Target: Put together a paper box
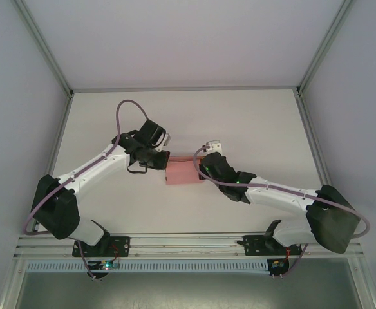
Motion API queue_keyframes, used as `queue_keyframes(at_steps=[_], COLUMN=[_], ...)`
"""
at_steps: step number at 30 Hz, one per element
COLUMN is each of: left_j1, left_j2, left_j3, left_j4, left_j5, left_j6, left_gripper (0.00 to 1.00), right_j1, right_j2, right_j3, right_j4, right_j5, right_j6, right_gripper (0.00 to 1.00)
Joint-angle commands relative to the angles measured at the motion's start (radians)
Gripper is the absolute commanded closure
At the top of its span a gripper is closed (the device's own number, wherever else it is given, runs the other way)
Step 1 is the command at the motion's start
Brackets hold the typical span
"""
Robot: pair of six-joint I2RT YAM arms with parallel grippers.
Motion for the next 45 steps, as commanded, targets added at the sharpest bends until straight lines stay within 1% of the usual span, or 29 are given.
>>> queue_keyframes(at_steps=[1,7,8,12,14,17,23,26,28,31,34,37,41,45], left_j1=[-0.001,0.002,0.002,0.008,0.015,0.025,0.063,0.084,0.085,0.088,0.087,0.086,0.073,0.028], left_j2=[0.020,0.070,0.080,0.112,0.121,0.124,0.117,0.115,0.116,0.121,0.119,0.113,0.065,0.014], left_j3=[0.049,0.116,0.129,0.167,0.184,0.193,0.201,0.208,0.222,0.218,0.203,0.160,0.001,-0.129], left_j4=[0.053,-0.021,-0.031,-0.063,-0.086,-0.105,-0.109,-0.110,-0.134,-0.145,-0.135,-0.133,0.008,0.143], left_j5=[0.071,0.067,0.083,0.129,0.113,0.118,0.189,0.233,0.204,0.196,0.219,0.173,0.136,0.082], left_j6=[-0.090,-0.112,-0.113,-0.118,-0.126,-0.144,-0.164,-0.172,-0.164,-0.162,-0.138,-0.116,-0.164,-0.220], left_gripper=[1.00,1.00,1.00,1.00,1.00,1.00,1.00,1.00,1.00,1.00,1.00,1.00,1.00,1.00], right_j1=[0.032,0.042,0.044,0.057,0.071,0.086,0.136,0.151,0.156,0.157,0.158,0.157,0.157,0.160], right_j2=[0.046,0.069,0.072,0.084,0.084,0.091,0.110,0.128,0.138,0.147,0.148,0.136,0.131,0.137], right_j3=[-0.004,-0.004,-0.004,-0.011,-0.025,-0.051,-0.069,-0.061,-0.056,-0.051,-0.048,-0.055,-0.086,-0.098], right_j4=[-0.083,-0.080,-0.080,-0.076,-0.055,-0.019,0.009,-0.003,-0.006,-0.006,-0.011,-0.006,0.054,0.099], right_j5=[-0.045,-0.038,-0.041,-0.010,0.010,0.037,0.109,0.133,0.141,0.148,0.153,0.164,0.168,0.166], right_j6=[0.006,0.005,0.006,-0.001,-0.019,-0.040,-0.095,-0.098,-0.101,-0.096,-0.098,-0.094,-0.081,-0.077], right_gripper=[1.00,1.00,1.00,1.00,1.00,1.00,1.00,1.00,1.00,1.00,1.00,1.00,1.00,1.00])
